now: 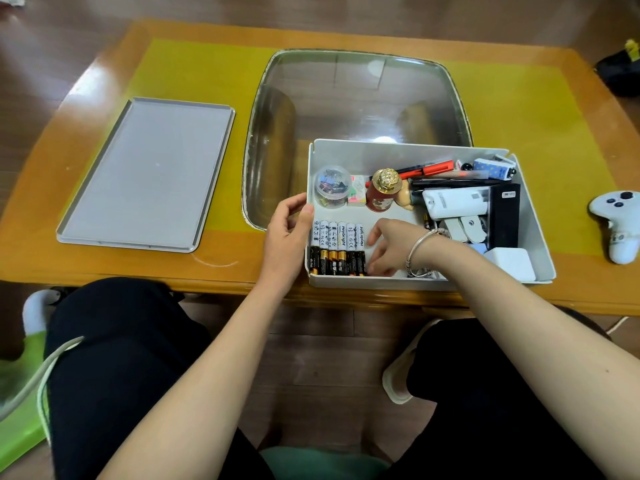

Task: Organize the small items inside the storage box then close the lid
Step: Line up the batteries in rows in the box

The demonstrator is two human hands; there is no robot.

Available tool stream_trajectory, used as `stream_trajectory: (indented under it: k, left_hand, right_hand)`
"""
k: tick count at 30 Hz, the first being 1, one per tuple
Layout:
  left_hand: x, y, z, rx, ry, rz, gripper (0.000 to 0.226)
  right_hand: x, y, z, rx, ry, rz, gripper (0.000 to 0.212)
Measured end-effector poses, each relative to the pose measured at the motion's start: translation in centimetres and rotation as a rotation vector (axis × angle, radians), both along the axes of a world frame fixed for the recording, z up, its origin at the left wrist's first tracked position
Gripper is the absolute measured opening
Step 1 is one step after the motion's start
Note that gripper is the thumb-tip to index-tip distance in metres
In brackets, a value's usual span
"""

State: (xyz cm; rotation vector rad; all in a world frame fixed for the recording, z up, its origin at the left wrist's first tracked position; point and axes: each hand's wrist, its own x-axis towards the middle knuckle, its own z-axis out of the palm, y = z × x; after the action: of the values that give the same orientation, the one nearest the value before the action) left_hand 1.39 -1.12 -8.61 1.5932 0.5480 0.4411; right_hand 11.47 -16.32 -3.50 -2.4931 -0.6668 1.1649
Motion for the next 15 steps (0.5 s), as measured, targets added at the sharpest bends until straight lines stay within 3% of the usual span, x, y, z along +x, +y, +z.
stream_trajectory:
  k: [3,6,9,12,15]
  left_hand:
    - [0.0,0.1,-0.1,-0.005,-0.002,0.000,0.027]
    - [0.0,0.1,-0.2,-0.010,-0.005,0.000,0.028]
    - [0.0,0.0,-0.2,-0.015,-0.003,0.003,0.028]
    - [0.0,0.1,-0.2,-0.008,0.002,0.001,0.029]
    - [0.0,0.1,-0.3,-0.007,0.001,0.003,0.028]
  right_hand:
    - [0.1,-0.4,0.0,0.035,0.058,-0.028,0.029]
    - [0.4,-1.2,0.3,0.131,-0.007,-0.023,0.022]
    - [1.1,-2.7,1.2,0.223,-0.256,0.000,0.021]
    - [1.8,-4.4,1.6,0.099,-0.518,0.186,0.015]
    - [2.0,-5.1,1.2,-0.033,-0.632,0.325,0.017]
